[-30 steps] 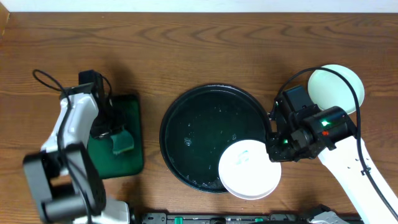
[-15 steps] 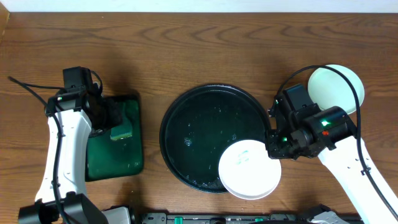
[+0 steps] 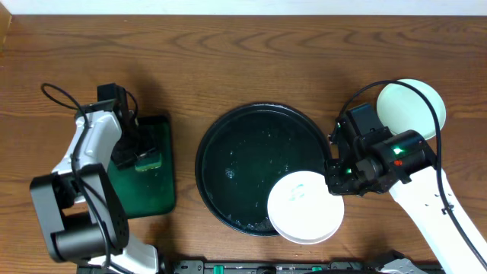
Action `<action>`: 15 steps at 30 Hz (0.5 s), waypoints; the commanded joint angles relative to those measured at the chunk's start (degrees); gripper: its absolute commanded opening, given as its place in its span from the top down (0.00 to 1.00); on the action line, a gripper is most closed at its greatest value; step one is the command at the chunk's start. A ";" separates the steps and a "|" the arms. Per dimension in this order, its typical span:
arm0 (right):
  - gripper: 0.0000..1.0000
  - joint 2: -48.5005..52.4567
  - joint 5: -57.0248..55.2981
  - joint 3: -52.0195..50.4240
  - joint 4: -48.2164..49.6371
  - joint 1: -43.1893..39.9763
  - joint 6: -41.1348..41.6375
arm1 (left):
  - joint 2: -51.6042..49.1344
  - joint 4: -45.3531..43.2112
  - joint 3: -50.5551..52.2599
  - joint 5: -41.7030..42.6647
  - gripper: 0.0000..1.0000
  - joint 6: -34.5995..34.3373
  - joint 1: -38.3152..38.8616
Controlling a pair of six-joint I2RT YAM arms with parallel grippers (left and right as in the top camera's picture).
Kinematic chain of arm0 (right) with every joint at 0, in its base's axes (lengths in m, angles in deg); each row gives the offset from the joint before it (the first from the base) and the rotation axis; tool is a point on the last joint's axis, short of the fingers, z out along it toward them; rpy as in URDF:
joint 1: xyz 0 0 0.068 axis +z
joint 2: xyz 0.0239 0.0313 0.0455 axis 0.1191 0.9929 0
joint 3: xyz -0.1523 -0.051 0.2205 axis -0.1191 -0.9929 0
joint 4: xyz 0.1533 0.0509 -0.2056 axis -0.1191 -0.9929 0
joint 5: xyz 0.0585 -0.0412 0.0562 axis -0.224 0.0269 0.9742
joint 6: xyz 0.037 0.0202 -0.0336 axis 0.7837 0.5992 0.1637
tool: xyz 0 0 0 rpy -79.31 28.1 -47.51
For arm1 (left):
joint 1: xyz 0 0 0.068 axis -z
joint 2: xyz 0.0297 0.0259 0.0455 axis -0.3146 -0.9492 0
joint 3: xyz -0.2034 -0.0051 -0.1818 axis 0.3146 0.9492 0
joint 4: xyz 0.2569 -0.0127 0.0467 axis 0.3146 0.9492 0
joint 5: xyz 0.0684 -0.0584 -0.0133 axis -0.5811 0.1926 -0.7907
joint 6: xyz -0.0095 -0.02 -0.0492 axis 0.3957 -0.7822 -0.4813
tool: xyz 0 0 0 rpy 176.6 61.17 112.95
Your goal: Clean dirty plates on tray and stack at the side
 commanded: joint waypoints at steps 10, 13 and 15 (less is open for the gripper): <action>0.81 -0.79 -0.52 -0.13 -0.39 0.44 0.15 | 0.15 -5.57 -0.63 2.60 0.37 3.52 -0.13; 0.81 -0.79 -0.50 -0.13 -0.92 0.44 0.17 | 0.15 -6.67 -0.63 2.58 0.37 3.58 -0.13; 0.81 -0.79 -0.50 -0.13 -1.31 0.44 0.17 | 0.00 -7.17 -0.63 2.58 0.37 3.58 -0.13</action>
